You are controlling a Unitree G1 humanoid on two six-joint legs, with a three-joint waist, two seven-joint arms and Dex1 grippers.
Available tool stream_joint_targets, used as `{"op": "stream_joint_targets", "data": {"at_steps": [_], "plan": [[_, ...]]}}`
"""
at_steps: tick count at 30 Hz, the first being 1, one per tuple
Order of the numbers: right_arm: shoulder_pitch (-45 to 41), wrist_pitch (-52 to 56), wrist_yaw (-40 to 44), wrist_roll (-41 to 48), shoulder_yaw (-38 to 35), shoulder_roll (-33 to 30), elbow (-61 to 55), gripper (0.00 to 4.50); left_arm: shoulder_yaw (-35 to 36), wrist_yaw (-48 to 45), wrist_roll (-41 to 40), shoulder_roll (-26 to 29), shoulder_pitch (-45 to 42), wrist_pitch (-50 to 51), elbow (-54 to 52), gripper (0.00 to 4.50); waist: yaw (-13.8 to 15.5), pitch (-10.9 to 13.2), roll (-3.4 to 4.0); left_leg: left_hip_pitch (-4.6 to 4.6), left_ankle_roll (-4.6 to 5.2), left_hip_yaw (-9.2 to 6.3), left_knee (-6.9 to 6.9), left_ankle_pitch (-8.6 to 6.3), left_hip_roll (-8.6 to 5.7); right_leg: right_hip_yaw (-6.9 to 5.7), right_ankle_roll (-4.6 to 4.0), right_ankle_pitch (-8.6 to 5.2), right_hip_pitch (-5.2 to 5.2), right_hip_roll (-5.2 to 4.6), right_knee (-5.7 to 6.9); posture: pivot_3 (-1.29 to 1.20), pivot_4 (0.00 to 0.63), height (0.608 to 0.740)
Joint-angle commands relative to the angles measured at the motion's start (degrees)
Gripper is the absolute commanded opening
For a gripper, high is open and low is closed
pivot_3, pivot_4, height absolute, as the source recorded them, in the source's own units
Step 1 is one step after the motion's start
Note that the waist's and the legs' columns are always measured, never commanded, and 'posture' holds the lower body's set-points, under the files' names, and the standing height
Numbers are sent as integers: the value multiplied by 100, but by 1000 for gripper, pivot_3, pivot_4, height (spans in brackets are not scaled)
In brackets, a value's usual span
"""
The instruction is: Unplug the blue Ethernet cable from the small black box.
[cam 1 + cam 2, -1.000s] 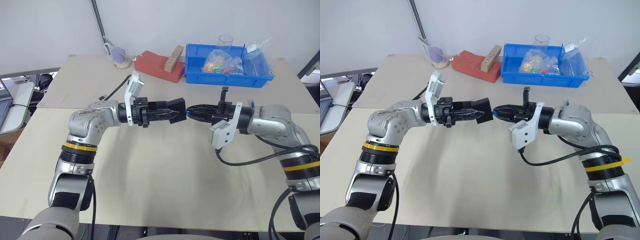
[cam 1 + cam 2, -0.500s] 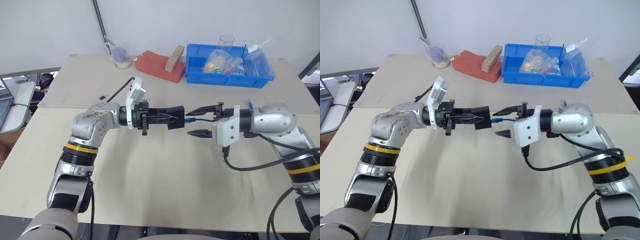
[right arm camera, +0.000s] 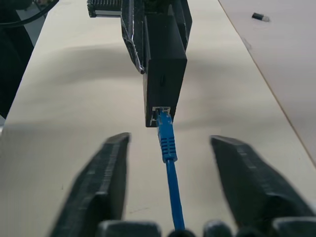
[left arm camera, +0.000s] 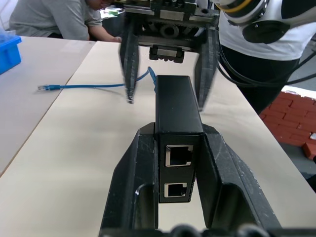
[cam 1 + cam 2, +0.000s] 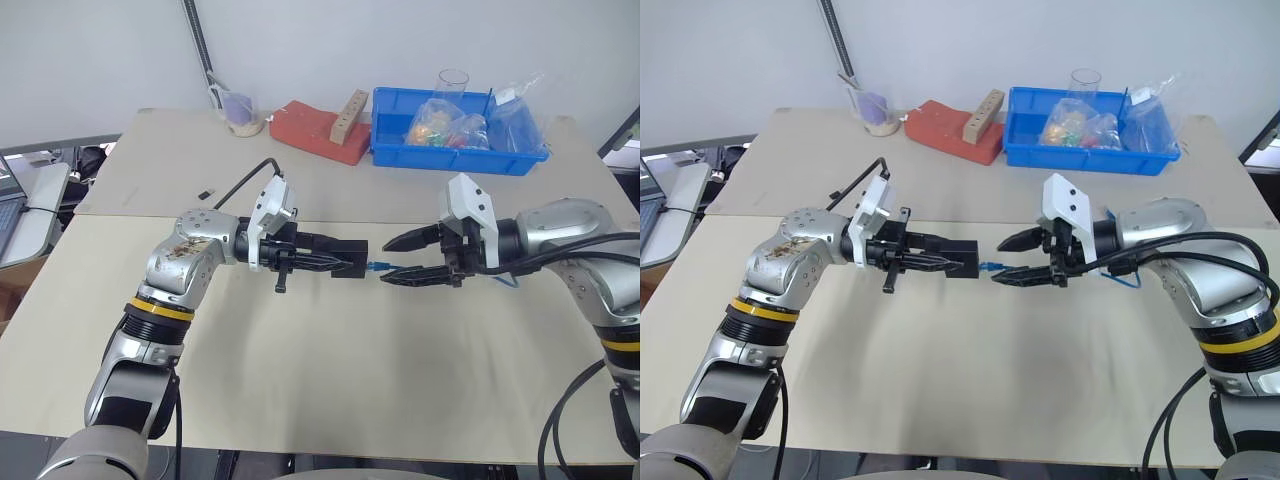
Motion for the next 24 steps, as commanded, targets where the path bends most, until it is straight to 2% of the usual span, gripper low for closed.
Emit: {"op": "stream_joint_targets", "data": {"at_steps": [1,19,22,24], "plan": [[-92,123,-55,41,-190,72,-242,2458,39,-69,32,19,-25,-163,-132,534,-1,0,0,0,0,0,0,0,0,0,0,0,0,1,0,0,150,740],[-378,436,-121,-237,87,513,-84,2458,40,-76,116,-85,-33,-347,-124,534,6,0,0,-6,0,-9,1,0,-1,-6,0,0,-3,0,-1,0,150,740],[-389,444,-36,-231,105,509,-50,1623,29,-76,114,-81,-7,-339,-165,534,3,0,0,-6,0,-10,1,0,0,-7,0,0,-3,0,-1,0,150,740],[-381,425,34,-251,120,488,-27,915,21,-74,116,-84,6,-339,-180,534,1,0,0,-6,0,-11,1,0,0,-8,0,0,-3,0,-1,0,150,740]]}}
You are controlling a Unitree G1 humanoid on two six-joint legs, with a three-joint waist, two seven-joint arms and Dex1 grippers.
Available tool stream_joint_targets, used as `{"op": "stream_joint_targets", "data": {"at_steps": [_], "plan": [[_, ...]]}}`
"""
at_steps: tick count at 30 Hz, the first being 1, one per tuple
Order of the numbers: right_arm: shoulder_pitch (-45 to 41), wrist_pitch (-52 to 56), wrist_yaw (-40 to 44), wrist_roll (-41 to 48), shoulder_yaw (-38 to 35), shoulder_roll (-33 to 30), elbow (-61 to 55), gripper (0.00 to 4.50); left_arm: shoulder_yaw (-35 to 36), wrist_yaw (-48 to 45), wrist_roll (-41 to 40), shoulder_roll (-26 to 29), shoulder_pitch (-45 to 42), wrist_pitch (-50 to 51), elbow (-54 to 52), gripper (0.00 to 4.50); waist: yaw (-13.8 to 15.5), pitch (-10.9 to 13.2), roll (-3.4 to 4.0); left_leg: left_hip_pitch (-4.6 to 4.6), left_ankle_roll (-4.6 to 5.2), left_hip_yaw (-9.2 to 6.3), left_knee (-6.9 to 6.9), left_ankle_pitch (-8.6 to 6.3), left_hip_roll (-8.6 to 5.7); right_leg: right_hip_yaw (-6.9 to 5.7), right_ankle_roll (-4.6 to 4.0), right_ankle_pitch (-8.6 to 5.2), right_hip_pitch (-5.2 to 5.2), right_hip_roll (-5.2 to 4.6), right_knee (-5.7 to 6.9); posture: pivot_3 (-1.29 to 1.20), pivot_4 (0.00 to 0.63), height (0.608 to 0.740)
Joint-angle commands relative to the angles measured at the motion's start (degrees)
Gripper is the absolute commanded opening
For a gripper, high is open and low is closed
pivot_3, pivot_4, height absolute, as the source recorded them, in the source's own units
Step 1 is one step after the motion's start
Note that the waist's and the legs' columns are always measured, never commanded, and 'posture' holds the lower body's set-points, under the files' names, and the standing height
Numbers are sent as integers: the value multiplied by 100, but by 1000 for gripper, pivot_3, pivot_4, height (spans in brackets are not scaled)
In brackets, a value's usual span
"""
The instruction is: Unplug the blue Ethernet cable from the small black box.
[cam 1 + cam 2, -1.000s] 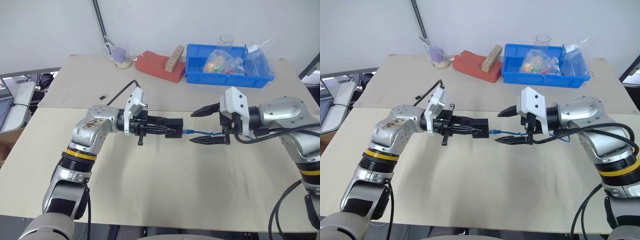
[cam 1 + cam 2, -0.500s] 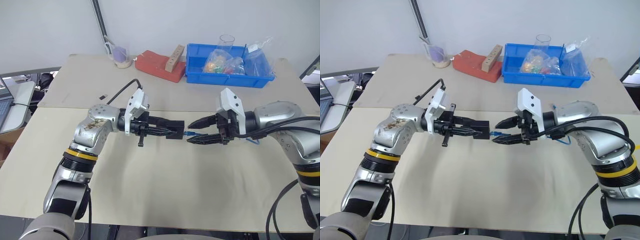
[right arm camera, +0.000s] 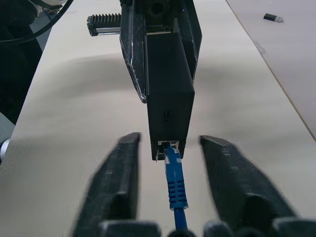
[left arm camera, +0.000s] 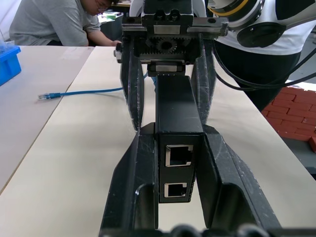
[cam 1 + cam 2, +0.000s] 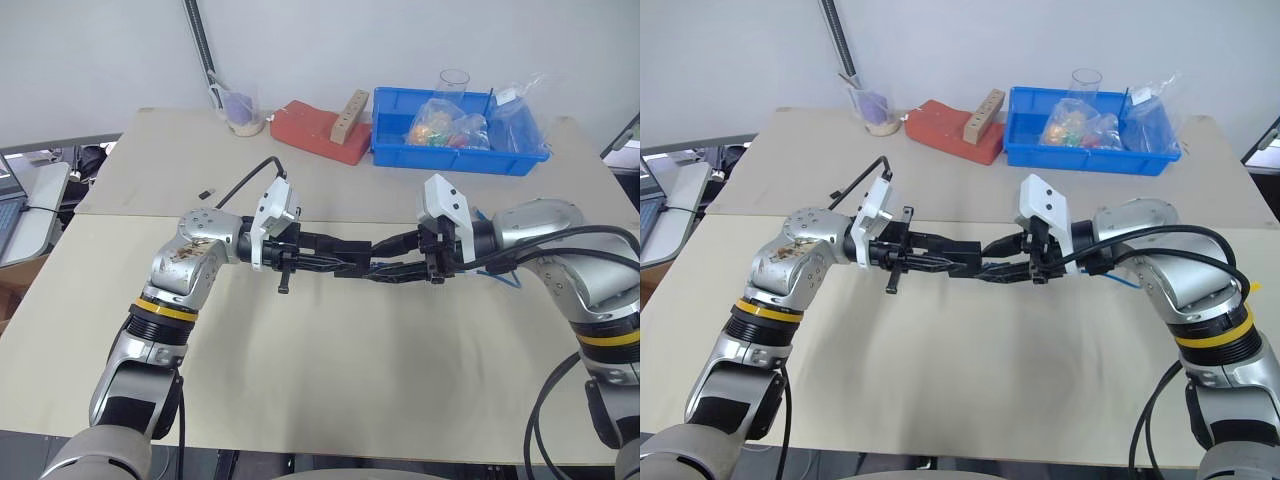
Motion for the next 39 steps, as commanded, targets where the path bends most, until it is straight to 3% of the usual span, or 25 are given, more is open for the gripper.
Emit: {"op": "stream_joint_targets", "data": {"at_steps": [1,14,16,19,30,31,37,39], "plan": [[-101,-26,136,-36,-77,-25,3,609,21,-45,4,31,11,-101,-201,534,-2,0,0,0,0,0,0,0,0,0,0,0,0,0,0,0,150,740],[-73,-250,573,-348,27,-111,115,592,-1,-54,-11,57,13,-96,-244,534,-2,0,0,-1,0,-3,0,0,0,-3,0,0,0,0,0,0,150,740],[-92,-240,563,-367,17,-81,121,1632,-6,-56,-3,61,17,-113,-239,534,-2,0,0,-1,0,-3,0,0,-1,-3,0,0,0,0,0,0,150,740],[-116,-247,559,-411,13,-46,146,2640,-14,-52,2,64,19,-126,-234,534,1,0,0,-1,0,-4,0,0,-1,-3,0,0,0,-1,0,0,150,740],[-175,-260,675,-499,25,-58,304,2640,-49,-96,48,52,32,-193,-209,534,0,0,0,-1,0,-4,0,0,-1,-4,0,0,0,0,-1,0,150,740],[-176,-250,688,-496,17,-56,306,2123,-53,-99,48,49,30,-193,-211,534,0,0,0,-1,0,-4,0,0,-1,-4,0,0,0,0,-1,0,150,740],[-186,-131,719,-441,-28,-12,290,158,-79,-128,64,42,32,-228,-202,534,-1,0,0,-1,0,-5,0,0,-1,-5,0,0,0,0,-1,0,150,740],[-181,-133,739,-443,-30,-18,281,33,-106,-152,95,49,49,-276,-196,534,1,0,0,-1,0,-5,0,0,-1,-5,0,0,0,0,-1,0,150,740]]}}
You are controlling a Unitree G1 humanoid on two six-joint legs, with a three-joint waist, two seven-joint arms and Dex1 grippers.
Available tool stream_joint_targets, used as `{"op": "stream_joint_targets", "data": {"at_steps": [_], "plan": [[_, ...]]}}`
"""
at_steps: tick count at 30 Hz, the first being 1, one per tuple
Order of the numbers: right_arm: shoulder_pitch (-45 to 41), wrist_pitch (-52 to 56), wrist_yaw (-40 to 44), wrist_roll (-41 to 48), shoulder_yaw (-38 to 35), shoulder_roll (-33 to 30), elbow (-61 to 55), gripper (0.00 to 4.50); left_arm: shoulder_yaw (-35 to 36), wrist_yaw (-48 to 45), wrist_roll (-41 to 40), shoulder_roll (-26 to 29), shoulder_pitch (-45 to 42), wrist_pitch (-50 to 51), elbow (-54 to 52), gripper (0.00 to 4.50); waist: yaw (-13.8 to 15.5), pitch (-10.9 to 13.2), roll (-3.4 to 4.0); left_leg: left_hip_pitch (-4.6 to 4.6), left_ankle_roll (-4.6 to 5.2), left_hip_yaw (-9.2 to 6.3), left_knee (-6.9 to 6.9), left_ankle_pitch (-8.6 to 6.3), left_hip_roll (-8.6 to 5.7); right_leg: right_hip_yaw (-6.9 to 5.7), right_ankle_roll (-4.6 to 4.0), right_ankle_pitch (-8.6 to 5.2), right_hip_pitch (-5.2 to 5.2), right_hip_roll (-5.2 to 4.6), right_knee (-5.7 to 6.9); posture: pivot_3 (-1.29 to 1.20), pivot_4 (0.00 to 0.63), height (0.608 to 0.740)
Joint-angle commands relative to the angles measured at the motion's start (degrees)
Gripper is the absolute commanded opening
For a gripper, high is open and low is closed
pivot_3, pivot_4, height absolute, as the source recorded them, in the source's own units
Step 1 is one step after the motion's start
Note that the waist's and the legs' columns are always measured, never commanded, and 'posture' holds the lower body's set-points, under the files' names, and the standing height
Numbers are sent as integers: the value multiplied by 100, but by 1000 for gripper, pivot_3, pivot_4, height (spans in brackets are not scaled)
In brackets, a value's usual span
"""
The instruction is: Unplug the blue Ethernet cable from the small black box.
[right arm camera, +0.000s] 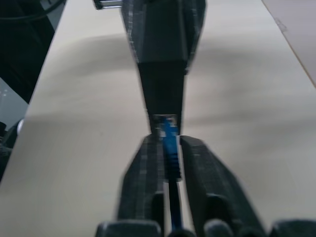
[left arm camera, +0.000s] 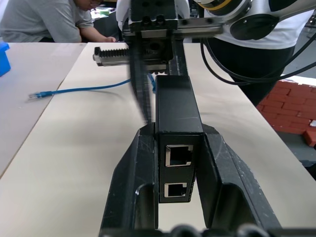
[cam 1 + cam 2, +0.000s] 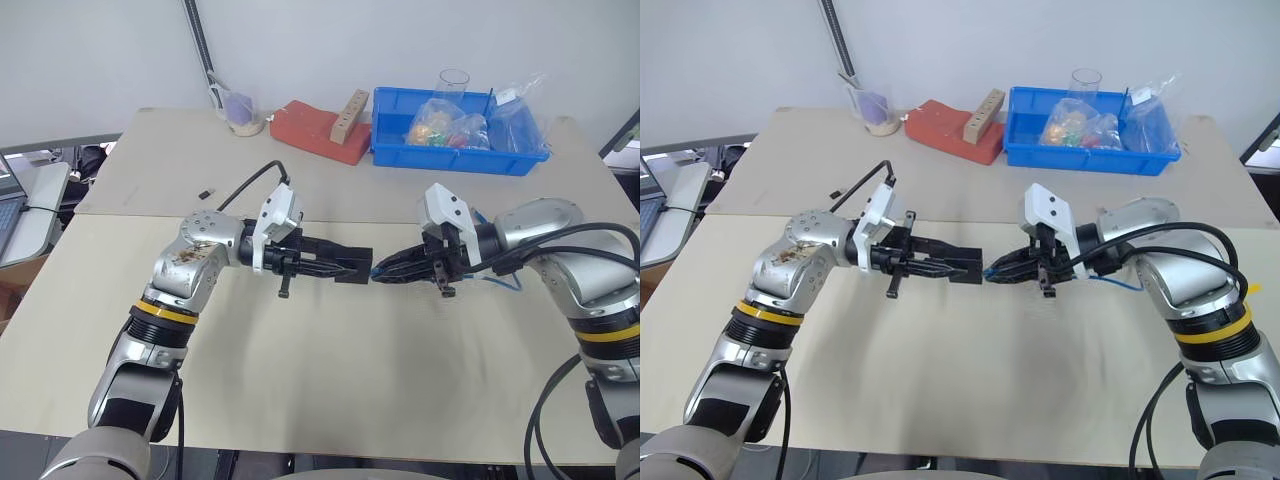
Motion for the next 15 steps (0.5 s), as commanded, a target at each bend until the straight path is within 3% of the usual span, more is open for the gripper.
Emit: {"op": "stream_joint_targets", "data": {"at_steps": [1,9,15], "plan": [[-175,50,11,54,-120,-6,-103,33,-18,-110,24,20,-2,-132,-124,534,1,0,0,0,0,0,0,0,0,0,0,0,0,0,-1,0,150,740],[-272,32,141,-40,-53,-74,-62,33,-40,-102,74,55,116,-192,-242,534,-4,0,0,0,0,-1,0,0,1,-1,0,0,0,1,0,0,150,740],[950,-655,425,-322,-485,-1071,160,33,296,48,13,461,359,-43,-383,534,65,1,-1,-10,1,-17,1,-1,-1,-13,0,0,2,-3,-13,0,150,740]]}}
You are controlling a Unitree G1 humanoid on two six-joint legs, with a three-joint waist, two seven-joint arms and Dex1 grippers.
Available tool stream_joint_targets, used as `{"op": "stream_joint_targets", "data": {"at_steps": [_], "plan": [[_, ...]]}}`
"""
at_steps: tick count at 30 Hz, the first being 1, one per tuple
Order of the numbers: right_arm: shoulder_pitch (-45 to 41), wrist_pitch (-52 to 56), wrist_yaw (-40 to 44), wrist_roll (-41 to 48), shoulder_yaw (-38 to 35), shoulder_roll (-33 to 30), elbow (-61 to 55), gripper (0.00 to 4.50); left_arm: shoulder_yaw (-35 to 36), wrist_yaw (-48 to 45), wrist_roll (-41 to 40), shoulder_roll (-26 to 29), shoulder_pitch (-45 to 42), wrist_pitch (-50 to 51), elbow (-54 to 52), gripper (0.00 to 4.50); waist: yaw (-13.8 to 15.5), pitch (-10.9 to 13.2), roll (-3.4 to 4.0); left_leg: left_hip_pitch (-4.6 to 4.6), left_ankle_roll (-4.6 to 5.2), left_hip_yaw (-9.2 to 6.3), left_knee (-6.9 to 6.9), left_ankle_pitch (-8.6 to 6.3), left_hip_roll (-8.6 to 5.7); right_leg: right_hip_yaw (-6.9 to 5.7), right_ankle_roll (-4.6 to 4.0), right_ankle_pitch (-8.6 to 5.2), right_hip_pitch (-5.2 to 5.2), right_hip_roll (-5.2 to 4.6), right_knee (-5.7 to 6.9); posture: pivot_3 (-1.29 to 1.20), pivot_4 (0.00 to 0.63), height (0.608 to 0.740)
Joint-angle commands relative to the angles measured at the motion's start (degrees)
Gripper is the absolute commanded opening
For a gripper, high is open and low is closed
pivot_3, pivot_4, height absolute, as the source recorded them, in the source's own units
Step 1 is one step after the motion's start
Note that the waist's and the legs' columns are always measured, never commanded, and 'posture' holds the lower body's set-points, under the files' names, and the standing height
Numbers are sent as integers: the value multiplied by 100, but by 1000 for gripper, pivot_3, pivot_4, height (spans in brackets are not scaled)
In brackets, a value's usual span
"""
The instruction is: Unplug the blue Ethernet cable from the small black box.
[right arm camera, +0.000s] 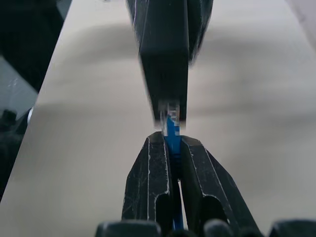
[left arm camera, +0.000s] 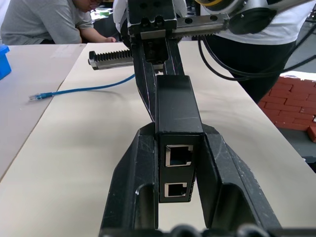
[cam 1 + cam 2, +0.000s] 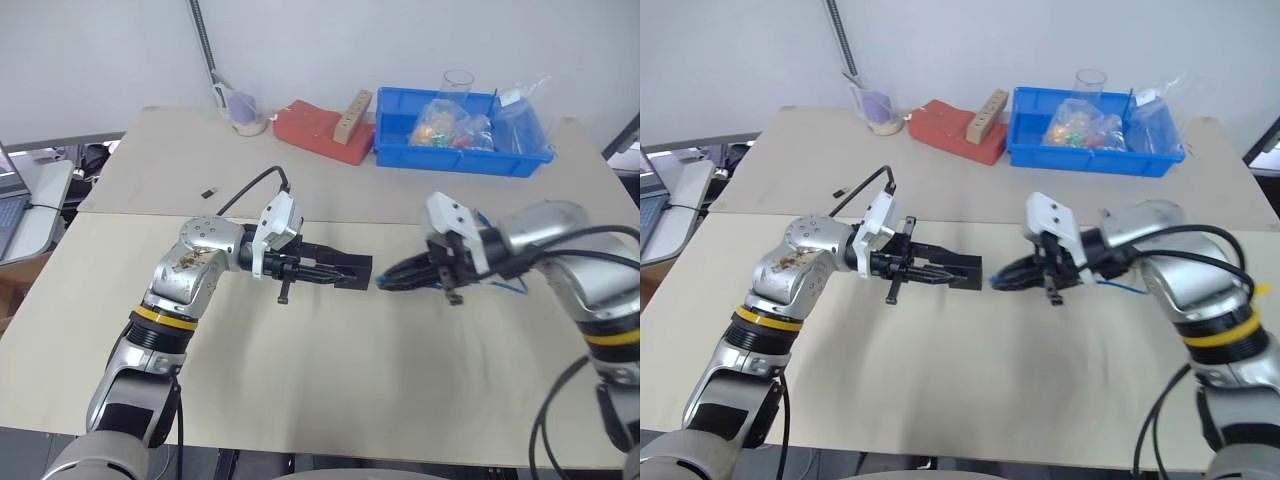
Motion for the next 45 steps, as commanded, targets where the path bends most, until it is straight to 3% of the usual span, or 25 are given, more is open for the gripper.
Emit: {"op": "stream_joint_targets", "data": {"at_steps": [1,9,12,14,20,24,28,33,44,45], "plan": [[472,-536,-25,-228,-344,-195,310,33,271,123,11,180,110,-53,-106,534,-1,0,-1,-1,0,0,0,0,-1,1,0,0,0,-2,2,0,150,740],[824,-1536,-1021,-1050,-107,810,870,33,563,996,149,38,761,-253,-258,534,-139,0,0,4,2,-2,-4,2,7,11,0,0,-2,18,13,0,150,740],[919,-1755,-1020,-1220,-9,982,937,33,614,1306,192,-28,1024,-330,-406,534,-105,0,0,4,2,-4,-5,2,14,11,0,0,-1,18,15,0,150,740],[1000,-1878,-899,-1324,90,953,1033,991,605,1396,195,-38,1159,-368,-492,534,-65,0,0,3,2,-5,-3,2,11,10,0,0,-1,12,15,0,150,740],[988,-2027,-795,-1396,22,971,1282,3060,640,1588,215,-34,1285,-426,-519,534,-31,0,0,3,2,-4,-1,2,-2,6,0,0,3,-6,12,0,150,740],[890,-1357,-566,-764,-399,774,462,4462,796,1775,217,36,1355,-453,-494,534,-65,0,3,2,2,-5,-5,2,1,5,-1,0,0,0,14,0,150,740],[746,-455,-917,-43,-874,837,-585,4462,1084,2301,366,-74,1455,-651,-151,534,-87,0,2,5,2,-7,-7,2,10,5,-1,0,1,7,17,0,150,740],[234,801,-1711,852,-1169,1140,-1617,4462,1434,3187,796,-528,1396,-1589,1093,534,-59,0,1,8,2,-15,-7,2,9,-4,0,0,4,4,19,0,150,740],[192,1075,-2363,1012,-1149,1203,-1793,4462,1276,3780,1458,-1356,700,-3106,3218,534,81,-3,-4,-22,4,-35,1,3,-21,-26,-1,1,-6,-16,12,0,150,740],[174,1071,-2390,1007,-1145,1199,-1770,4500,1284,3772,1473,-1374,651,-3186,3346,1334,71,-3,-4,-21,4,-36,1,3,-29,-27,-1,1,-6,-16,13,0,150,740]]}}
